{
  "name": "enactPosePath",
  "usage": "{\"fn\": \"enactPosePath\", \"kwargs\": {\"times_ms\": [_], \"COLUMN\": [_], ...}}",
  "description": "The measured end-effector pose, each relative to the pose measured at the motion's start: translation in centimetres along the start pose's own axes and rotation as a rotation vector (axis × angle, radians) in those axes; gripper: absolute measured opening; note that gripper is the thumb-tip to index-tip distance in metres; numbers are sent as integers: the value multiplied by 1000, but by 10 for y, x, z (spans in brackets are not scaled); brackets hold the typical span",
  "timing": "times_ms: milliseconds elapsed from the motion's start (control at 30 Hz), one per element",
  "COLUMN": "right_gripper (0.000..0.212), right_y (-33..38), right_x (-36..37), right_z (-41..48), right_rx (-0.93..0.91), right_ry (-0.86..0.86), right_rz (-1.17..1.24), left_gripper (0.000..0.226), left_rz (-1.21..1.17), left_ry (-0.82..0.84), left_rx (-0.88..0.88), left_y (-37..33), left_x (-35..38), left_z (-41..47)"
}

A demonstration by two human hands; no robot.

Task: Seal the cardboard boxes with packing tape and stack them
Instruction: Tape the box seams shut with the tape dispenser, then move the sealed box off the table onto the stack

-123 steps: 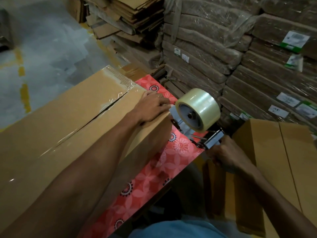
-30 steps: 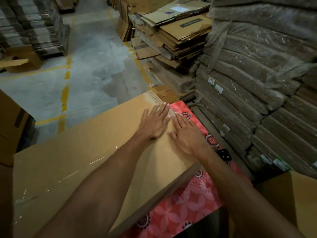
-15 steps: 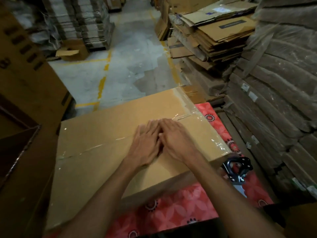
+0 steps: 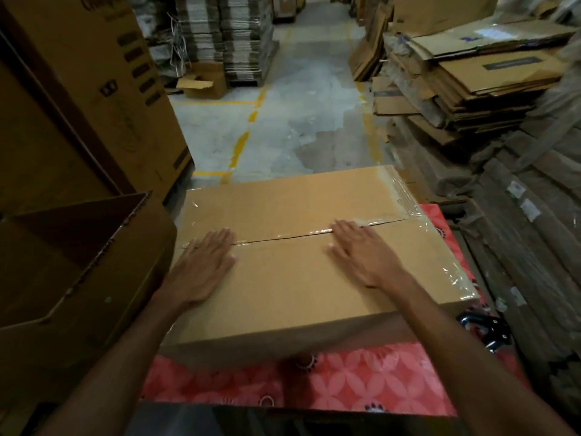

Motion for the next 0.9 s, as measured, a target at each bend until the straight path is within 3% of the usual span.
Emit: {"fn": "enactPosePath", "kwargs": {"times_ms": [167, 267, 400, 533, 600, 700, 800, 900], "right_gripper": [81, 69, 48, 28, 31, 50, 72, 73], "right_y": [-94, -122, -109, -111, -119, -121, -112, -109], "right_x": [-13, -17, -35, -38, -29, -8, 8, 13], "right_z": [-15, -25, -42, -86, -114, -151, -172, -179], "right_rx": [282, 403, 450, 568, 700, 817, 854, 929], "right_ry": [-124, -183, -305, -404, -431, -543, -639, -688], "right_rz": [-13, -1, 86, 220, 341, 617, 919, 1040], "left_gripper": [65, 66, 72, 73, 69, 39, 43, 42], "left_rz": [-88, -328, -516, -860, -1113, -1401, -1514, -1520], "left_ry": [-118, -214, -329, -471, -477, -512, -640, -732], "left_rx": [-290, -266, -277, -312, -416, -528, -565, -608], "left_y": [55, 60, 58, 57, 61, 43, 23, 20], "left_x": [-4, 1, -8, 0, 23, 51, 65, 75], "left_z": [-25, -24, -34, -62, -84, -122, -156, -165]}}
Point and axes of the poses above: each hand's wrist, its own z-axis towards the middle knuckle, its own x-axis out of the palm, y = z × x, the point moved 8 cm from there along z, towards the middle knuckle, and after that the axes turned 11 degrees about x, right-handed, at the moved point
